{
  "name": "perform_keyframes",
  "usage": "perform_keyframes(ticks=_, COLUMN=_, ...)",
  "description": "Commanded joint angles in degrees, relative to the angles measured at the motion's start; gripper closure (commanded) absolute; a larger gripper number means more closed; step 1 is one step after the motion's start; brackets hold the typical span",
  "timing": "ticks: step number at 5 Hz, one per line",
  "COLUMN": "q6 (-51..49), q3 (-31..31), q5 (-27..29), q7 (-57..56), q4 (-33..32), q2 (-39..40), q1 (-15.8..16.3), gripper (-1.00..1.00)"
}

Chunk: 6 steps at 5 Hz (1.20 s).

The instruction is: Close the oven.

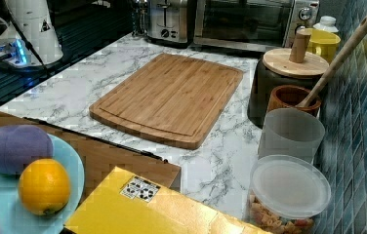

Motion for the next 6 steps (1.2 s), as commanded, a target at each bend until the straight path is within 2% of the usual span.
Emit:
perform_keyframes(ticks=1, q6=4.84, q3=-1.61, q5=0.20, q7=7.96, q4=3.00, q2=-12.57, q1=-2.30, gripper=1.00)
perform_keyframes(ticks=2, q6=-3.05, q3=-1.36, q5=-0.60, q7=7.89, q4=8.09, q2=-10.81, q1=-0.02, gripper=1.00)
perform_keyframes(ticks=6, q6=-3.07, q3=-0.76, q5=-0.72, q7=7.96, q4=8.09, q2=-10.79, q1=-0.56, gripper=1.00)
